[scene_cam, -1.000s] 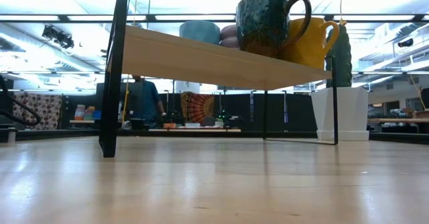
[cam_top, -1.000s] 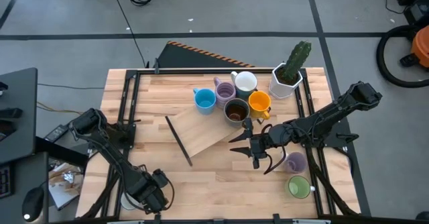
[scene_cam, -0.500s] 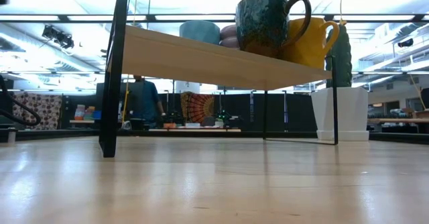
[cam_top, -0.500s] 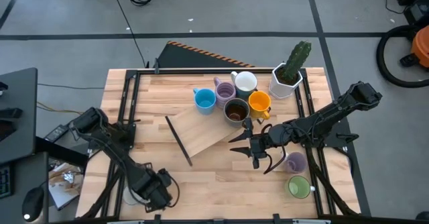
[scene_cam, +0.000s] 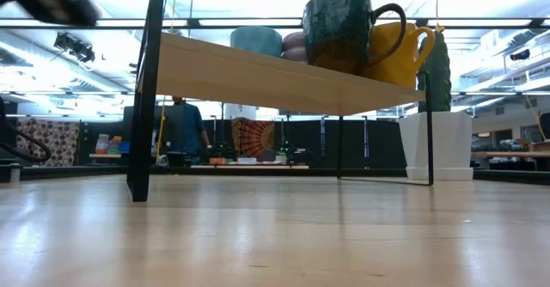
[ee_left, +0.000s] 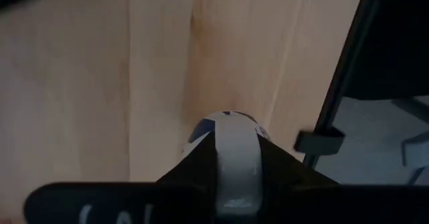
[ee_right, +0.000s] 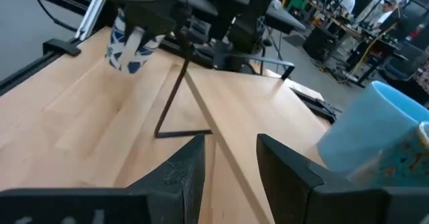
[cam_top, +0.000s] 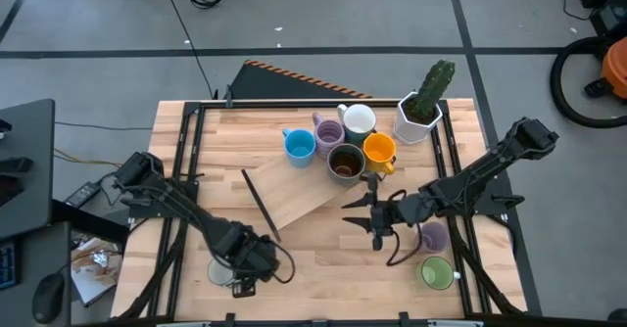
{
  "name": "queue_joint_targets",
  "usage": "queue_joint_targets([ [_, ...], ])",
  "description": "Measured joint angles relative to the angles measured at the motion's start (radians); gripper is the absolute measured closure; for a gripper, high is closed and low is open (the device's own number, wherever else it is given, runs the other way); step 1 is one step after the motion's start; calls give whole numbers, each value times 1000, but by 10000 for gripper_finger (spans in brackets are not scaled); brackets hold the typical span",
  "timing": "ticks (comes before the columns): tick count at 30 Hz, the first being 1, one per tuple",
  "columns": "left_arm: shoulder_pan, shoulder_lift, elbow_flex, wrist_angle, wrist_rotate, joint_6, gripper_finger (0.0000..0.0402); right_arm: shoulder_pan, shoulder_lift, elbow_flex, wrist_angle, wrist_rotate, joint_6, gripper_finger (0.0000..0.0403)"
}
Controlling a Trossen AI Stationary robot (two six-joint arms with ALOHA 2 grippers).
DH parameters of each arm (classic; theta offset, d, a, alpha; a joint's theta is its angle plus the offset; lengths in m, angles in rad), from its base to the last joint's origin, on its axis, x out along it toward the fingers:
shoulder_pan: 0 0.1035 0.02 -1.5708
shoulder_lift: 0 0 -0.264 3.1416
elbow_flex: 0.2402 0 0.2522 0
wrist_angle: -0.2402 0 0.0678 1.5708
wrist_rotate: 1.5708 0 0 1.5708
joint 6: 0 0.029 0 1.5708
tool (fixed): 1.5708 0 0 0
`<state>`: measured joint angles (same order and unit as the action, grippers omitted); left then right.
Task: Place coffee mugs
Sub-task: Put the white patterned mug on the shelf
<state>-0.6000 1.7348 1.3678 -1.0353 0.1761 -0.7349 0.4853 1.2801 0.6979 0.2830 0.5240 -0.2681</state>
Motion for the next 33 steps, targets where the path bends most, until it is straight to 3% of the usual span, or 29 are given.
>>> queue_joint_targets([
  [7, 55, 0, 96, -6, 2, 145, 338, 64, -12, 0, -58, 131, 97, 263],
  [20, 109, 0, 293, 4, 9, 298, 338, 180, -16, 0, -98, 267, 208, 263],
  [33, 229, 0, 500, -90, -7, 295, 338, 187, -16, 0, -100, 295, 180, 263],
])
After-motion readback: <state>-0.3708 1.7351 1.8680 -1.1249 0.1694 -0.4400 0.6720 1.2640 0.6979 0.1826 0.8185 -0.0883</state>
